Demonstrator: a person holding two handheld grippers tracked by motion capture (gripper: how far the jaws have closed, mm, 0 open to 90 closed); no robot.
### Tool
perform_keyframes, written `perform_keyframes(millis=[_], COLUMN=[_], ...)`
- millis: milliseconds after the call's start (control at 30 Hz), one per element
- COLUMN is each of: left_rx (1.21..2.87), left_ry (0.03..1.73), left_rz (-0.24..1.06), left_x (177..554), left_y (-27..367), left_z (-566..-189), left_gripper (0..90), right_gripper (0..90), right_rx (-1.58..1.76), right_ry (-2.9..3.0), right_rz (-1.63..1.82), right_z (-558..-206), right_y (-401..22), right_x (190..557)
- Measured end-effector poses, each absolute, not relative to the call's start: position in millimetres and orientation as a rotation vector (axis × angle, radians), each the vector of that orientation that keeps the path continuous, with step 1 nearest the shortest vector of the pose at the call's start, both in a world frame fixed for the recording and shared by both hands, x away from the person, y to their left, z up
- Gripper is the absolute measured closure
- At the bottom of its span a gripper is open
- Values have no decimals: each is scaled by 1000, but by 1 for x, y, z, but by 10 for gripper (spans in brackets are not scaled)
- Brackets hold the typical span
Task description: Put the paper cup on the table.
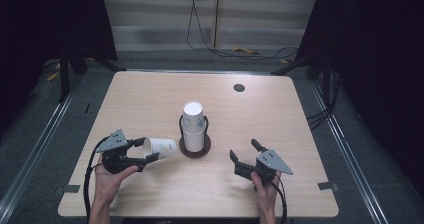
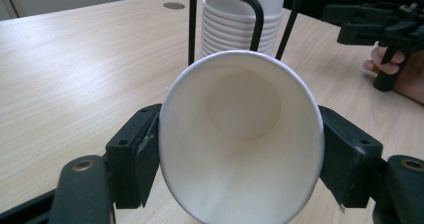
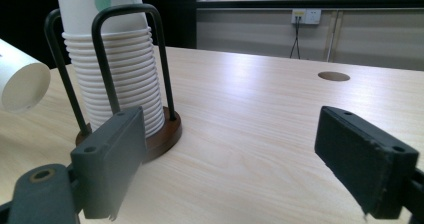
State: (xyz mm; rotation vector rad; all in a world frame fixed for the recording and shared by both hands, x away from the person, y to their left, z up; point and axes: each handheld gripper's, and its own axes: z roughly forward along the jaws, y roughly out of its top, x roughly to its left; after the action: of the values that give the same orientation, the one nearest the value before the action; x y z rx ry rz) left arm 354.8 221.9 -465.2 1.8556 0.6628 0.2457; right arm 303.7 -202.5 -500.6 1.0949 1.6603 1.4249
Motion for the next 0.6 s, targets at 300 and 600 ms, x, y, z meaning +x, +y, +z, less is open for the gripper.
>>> perform_keyframes(millis=[300, 600], left_rx=[1899, 1963], left_ry=[723, 755], left_rz=[255, 259], left_x=[364, 379], left_y=[231, 233], left_z=[-462, -452], left_gripper=[271, 270], right_gripper=[126, 126], right_rx=[1056, 1001], right_ry=[1622, 1579], right_rz=[1453, 1482], right_z=[-502, -504], right_y=[-202, -203], right_x=[298, 292])
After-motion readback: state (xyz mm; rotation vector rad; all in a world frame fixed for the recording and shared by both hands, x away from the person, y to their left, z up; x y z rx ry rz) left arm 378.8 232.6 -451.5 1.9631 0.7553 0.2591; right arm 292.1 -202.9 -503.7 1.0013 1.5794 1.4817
